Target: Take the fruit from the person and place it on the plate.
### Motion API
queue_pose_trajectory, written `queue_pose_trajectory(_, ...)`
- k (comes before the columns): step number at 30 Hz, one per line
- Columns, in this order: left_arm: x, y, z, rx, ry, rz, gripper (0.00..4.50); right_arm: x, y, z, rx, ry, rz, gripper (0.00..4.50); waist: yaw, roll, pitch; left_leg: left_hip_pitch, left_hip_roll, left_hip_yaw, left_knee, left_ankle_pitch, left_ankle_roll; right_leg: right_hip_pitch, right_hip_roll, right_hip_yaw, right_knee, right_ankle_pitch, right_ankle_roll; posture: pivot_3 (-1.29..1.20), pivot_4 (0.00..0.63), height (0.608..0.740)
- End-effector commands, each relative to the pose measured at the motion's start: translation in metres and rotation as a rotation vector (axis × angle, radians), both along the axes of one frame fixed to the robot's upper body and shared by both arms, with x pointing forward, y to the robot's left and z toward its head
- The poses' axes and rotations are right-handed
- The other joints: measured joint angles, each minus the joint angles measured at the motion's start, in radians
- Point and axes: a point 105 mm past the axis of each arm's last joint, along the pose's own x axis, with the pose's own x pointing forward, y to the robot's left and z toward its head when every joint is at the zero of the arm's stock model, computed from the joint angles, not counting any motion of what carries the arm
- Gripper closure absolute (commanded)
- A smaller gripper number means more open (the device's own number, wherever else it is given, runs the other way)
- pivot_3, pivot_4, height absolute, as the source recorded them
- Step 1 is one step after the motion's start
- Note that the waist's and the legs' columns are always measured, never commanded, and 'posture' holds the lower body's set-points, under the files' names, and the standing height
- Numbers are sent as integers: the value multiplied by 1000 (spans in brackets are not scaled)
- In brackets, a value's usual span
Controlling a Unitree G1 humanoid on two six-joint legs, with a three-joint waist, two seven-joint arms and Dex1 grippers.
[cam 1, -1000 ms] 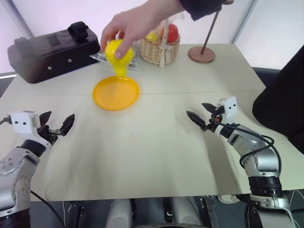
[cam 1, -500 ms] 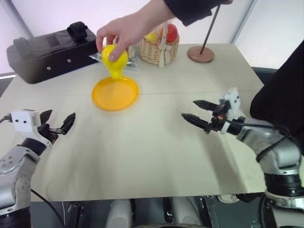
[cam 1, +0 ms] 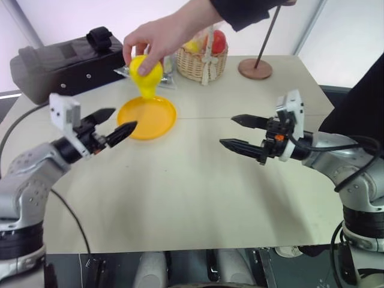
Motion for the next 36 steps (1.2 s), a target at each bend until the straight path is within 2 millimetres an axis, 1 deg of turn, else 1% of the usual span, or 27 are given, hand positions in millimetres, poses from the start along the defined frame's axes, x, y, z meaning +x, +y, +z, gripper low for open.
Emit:
queue_pose_trajectory(1,11,-3,1,3,-17,11,0,-4,5,13,19,-64,13,70,-4,0,0,0,0,0,0,0,0,0,1,0,0,0,0,0,150,740)
queue_pose_trajectory(6,28,-16,3,-21,-42,-1,0,-4,4,13,28,-72,-12,70,1,0,0,0,0,-1,0,0,0,0,1,-1,0,0,0,0,150,740)
queue_pose_trajectory(13,38,-32,3,-48,-57,-39,0,-4,3,12,32,-76,-41,70,1,0,0,0,0,-1,0,0,0,0,1,0,0,0,1,0,150,740)
queue_pose_trajectory(16,38,-37,1,-58,-56,-62,874,-4,1,11,31,-77,-54,0,1,0,0,0,0,-1,0,0,0,0,1,0,0,0,1,0,150,740)
queue_pose_trajectory(18,38,-38,1,-56,-60,-65,1815,-4,1,11,32,-77,-63,0,1,0,0,0,0,-1,0,0,0,0,1,-1,0,0,1,0,150,740)
queue_pose_trajectory(19,38,-38,2,-54,-62,-64,2430,-4,0,10,32,-77,-65,0,1,0,0,-1,0,-1,0,0,0,0,1,-1,0,0,1,0,150,740)
queue_pose_trajectory(21,39,-37,2,-56,-66,-54,3261,-4,0,10,33,-76,-68,0,1,0,0,0,0,-1,0,0,0,0,1,0,0,0,1,0,150,740)
queue_pose_trajectory(22,40,-35,3,-57,-68,-38,3463,-4,0,10,33,-76,-69,0,1,0,0,0,0,-1,0,0,0,0,1,0,0,0,1,0,150,740)
queue_pose_trajectory(25,46,-29,3,-54,-71,8,3479,-4,0,9,34,-73,-69,0,3,0,0,-1,0,-1,0,0,0,0,1,0,0,0,1,0,150,740)
queue_pose_trajectory(28,60,-15,-5,2,-47,124,3479,-3,0,8,34,-69,-68,0,2,0,0,0,0,-1,1,0,0,0,1,0,0,0,1,0,150,740)
queue_pose_trajectory(29,67,-7,-12,47,-19,179,3479,-3,0,8,34,-68,-68,0,2,0,0,0,0,-1,1,0,0,0,1,0,0,0,1,0,150,740)
queue_pose_trajectory(31,76,1,-22,95,17,237,3479,-2,1,7,33,-67,-69,0,0,0,0,0,0,-1,0,0,0,0,1,-1,0,0,1,0,150,740)
queue_pose_trajectory(33,88,11,-36,152,71,319,3479,-2,1,6,34,-65,-71,0,1,0,0,0,0,-1,0,0,0,0,1,-1,0,0,1,0,150,740)
queue_pose_trajectory(36,100,14,-47,145,131,368,3479,-1,2,4,36,-64,-72,0,3,0,0,-1,0,-1,1,0,0,0,1,-1,0,1,2,0,150,740)
